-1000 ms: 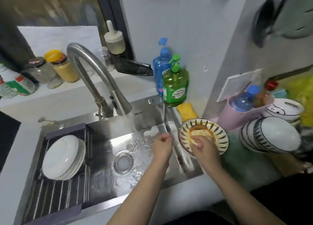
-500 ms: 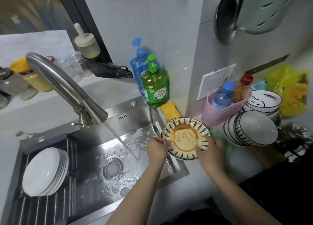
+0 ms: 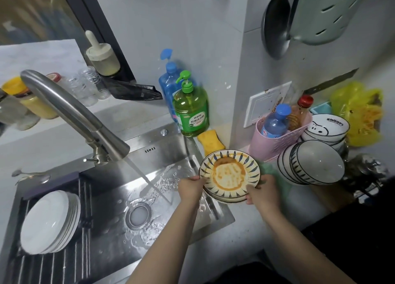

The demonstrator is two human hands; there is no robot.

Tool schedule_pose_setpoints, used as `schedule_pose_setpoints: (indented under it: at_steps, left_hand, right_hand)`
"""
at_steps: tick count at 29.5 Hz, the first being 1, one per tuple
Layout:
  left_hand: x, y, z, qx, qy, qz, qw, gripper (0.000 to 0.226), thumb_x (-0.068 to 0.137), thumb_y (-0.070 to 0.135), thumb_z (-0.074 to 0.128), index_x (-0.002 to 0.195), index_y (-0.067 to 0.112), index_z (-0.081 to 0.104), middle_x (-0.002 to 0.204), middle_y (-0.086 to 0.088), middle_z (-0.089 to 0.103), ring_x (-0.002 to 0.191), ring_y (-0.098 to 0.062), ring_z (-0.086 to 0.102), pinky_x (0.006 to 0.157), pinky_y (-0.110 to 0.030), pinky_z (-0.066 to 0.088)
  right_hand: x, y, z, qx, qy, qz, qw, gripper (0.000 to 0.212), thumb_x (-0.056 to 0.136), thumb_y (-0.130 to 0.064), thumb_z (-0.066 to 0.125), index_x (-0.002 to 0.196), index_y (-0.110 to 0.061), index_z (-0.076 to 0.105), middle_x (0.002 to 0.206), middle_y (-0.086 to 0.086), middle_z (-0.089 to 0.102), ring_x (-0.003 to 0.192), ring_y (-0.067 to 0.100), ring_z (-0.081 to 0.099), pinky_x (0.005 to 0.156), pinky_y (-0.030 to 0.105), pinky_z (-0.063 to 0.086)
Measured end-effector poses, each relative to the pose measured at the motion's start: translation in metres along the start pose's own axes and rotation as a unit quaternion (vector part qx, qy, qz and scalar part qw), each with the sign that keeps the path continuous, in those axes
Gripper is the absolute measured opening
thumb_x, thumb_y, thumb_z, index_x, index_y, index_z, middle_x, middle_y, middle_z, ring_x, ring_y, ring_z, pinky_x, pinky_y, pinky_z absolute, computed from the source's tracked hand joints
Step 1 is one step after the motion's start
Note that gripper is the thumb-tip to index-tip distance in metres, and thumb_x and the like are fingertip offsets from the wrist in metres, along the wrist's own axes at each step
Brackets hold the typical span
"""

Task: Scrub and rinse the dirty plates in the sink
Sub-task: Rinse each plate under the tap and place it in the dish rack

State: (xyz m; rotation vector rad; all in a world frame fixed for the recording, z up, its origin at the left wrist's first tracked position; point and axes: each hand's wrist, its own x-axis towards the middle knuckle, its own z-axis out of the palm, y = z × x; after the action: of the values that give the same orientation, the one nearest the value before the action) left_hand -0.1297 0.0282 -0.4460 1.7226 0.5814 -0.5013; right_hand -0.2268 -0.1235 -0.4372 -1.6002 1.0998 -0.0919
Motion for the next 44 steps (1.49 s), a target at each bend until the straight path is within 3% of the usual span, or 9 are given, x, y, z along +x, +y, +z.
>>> schedule_pose_setpoints:
  at_steps: [5,11,17,20,26,31,34,38,44]
  left_hand:
    - [-0.001,-0.001,-0.003,-0.047,-0.01,-0.017,0.999,0.02,0.072,0.005,0.081,0.073,0.008,0.062,0.087,-0.011,0.068,0.085,-0.023,0.063,0.088,-0.034,0.051]
    - [-0.012,0.008,-0.034,-0.194,-0.076,-0.032,0.978,0.013,0.082,-0.005,0.068,0.092,-0.001,0.06,0.087,-0.016,0.068,0.07,-0.022,0.065,0.054,-0.023,0.056]
    - [-0.004,0.017,-0.093,-0.254,-0.104,-0.031,0.961,0.031,0.093,0.01,0.055,0.123,0.001,0.058,0.114,-0.015,0.068,0.096,-0.026,0.066,0.072,-0.034,0.056]
    - [0.005,0.018,-0.128,-0.263,-0.109,-0.048,0.957,0.033,0.094,0.018,0.052,0.122,0.005,0.06,0.111,-0.015,0.07,0.103,-0.031,0.064,0.095,-0.047,0.05]
    - [0.039,0.006,-0.193,-0.267,-0.091,-0.062,0.957,0.017,0.096,0.022,0.048,0.09,0.014,0.062,0.076,-0.004,0.071,0.068,-0.02,0.069,0.061,-0.031,0.056]
    - [0.06,0.003,-0.218,-0.211,-0.059,-0.04,0.975,0.027,0.098,0.036,0.049,0.101,0.013,0.064,0.088,-0.004,0.071,0.082,-0.022,0.066,0.073,-0.036,0.053]
    - [0.071,-0.002,-0.223,-0.142,-0.019,0.007,0.99,0.034,0.1,0.042,0.042,0.095,0.017,0.064,0.084,-0.004,0.068,0.077,-0.019,0.063,0.062,-0.027,0.051]
    - [0.082,-0.011,-0.229,-0.029,0.032,0.067,0.997,0.052,0.086,0.062,0.033,0.103,0.026,0.066,0.109,-0.002,0.068,0.104,-0.024,0.062,0.094,-0.041,0.049]
    - [0.08,-0.016,-0.224,0.111,0.043,0.117,0.986,0.041,0.103,0.039,0.034,0.122,0.014,0.06,0.121,-0.007,0.064,0.114,-0.027,0.057,0.096,-0.031,0.041]
  right_hand:
    - [-0.006,-0.01,-0.005,0.098,-0.004,-0.024,0.995,0.033,0.085,0.008,0.057,0.109,-0.008,0.041,0.078,0.012,0.065,0.045,0.019,0.059,0.055,0.037,0.055]
    - [-0.028,-0.032,0.009,0.155,-0.07,-0.075,0.983,0.03,0.086,0.009,0.053,0.102,-0.016,0.046,0.088,0.011,0.064,0.04,0.012,0.05,0.042,0.026,0.046]
    - [-0.05,-0.052,0.05,0.175,-0.184,-0.08,0.964,0.036,0.088,0.004,0.059,0.115,-0.015,0.045,0.09,0.007,0.068,0.041,0.013,0.049,0.041,0.023,0.045]
    - [-0.056,-0.055,0.08,0.148,-0.231,-0.065,0.96,0.038,0.088,0.003,0.06,0.117,-0.016,0.044,0.09,0.013,0.068,0.046,0.015,0.051,0.044,0.026,0.045]
    - [-0.069,-0.053,0.15,0.118,-0.27,-0.009,0.956,0.039,0.089,0.004,0.058,0.121,-0.012,0.043,0.09,0.013,0.064,0.049,0.014,0.05,0.043,0.023,0.042]
    - [-0.065,-0.041,0.188,0.064,-0.272,0.02,0.96,0.04,0.09,-0.001,0.059,0.126,-0.008,0.043,0.1,0.011,0.062,0.049,0.014,0.051,0.045,0.024,0.042]
    - [-0.07,-0.035,0.205,-0.054,-0.245,-0.03,0.968,0.035,0.093,-0.006,0.058,0.126,-0.009,0.047,0.108,0.012,0.063,0.063,0.017,0.059,0.054,0.027,0.049]
    - [-0.08,-0.017,0.235,-0.344,-0.151,-0.223,0.9,0.046,0.094,-0.021,0.053,0.138,-0.013,0.045,0.134,0.012,0.05,0.12,0.029,0.047,0.103,0.038,0.036]
    - [-0.095,-0.01,0.296,-0.323,-0.312,-0.266,0.853,0.059,0.095,-0.033,0.02,0.15,-0.012,0.023,0.158,0.003,0.011,0.147,0.019,0.003,0.119,0.029,-0.003]
